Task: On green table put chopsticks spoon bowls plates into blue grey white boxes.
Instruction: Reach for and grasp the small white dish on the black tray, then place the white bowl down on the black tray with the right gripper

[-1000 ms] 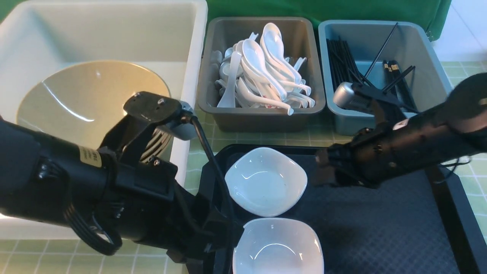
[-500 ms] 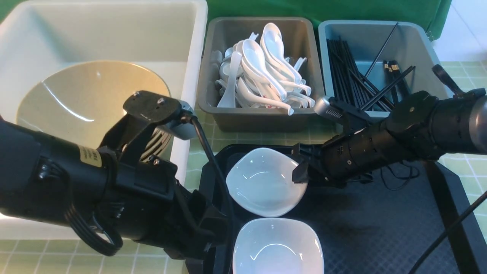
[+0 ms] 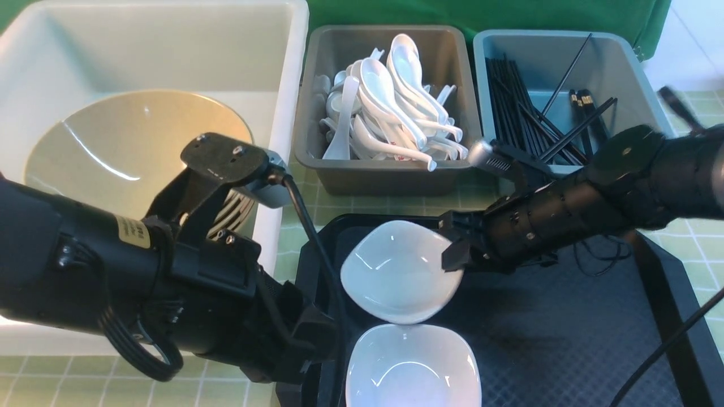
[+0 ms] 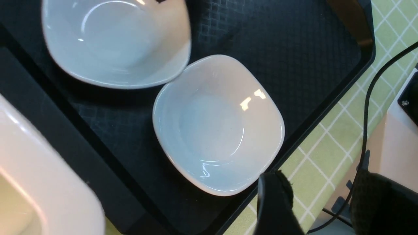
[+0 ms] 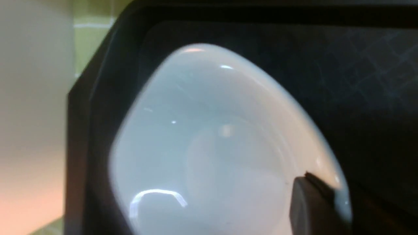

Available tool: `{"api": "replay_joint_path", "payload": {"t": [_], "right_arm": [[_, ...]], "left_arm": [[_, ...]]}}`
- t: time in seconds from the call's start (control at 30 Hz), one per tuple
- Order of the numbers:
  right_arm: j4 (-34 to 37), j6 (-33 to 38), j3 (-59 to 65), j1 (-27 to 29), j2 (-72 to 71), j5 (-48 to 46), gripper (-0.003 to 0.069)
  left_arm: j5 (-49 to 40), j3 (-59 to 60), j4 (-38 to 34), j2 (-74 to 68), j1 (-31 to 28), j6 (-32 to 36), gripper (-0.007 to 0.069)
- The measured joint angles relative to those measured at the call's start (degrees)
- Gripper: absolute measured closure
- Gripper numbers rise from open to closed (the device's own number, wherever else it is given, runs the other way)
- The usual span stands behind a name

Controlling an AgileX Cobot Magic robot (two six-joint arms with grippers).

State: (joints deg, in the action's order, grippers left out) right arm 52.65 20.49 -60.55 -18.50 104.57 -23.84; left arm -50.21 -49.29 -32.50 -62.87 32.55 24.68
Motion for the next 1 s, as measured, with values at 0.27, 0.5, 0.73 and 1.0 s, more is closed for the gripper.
{"api": "replay_joint_path", "payload": {"t": [0.27,0.5,0.73,1.0], "right_arm": [[-3.6,4.4,7.0,10.2,-14.1,-5.5,0.0601],[-4.7,5.0,22.5,15.7,-25.0,-3.9,0.0601],[-1.9,4.5,33.6,15.7,-29.0,2.6,0.0592],[-3.2,8.4,34.9,15.7,-29.1,3.1,0.0495]], "left_arm": [[0.0,0.0,0.0,0.0,0.0,0.0,0.0340],[2.1,0.0,0.0,0.0,0.0,0.0,0.0340],[3.2,0.0,0.0,0.0,0.0,0.0,0.0340],[4.4,0.0,0.0,-0.5,0.0,0.0,0.0334]]}}
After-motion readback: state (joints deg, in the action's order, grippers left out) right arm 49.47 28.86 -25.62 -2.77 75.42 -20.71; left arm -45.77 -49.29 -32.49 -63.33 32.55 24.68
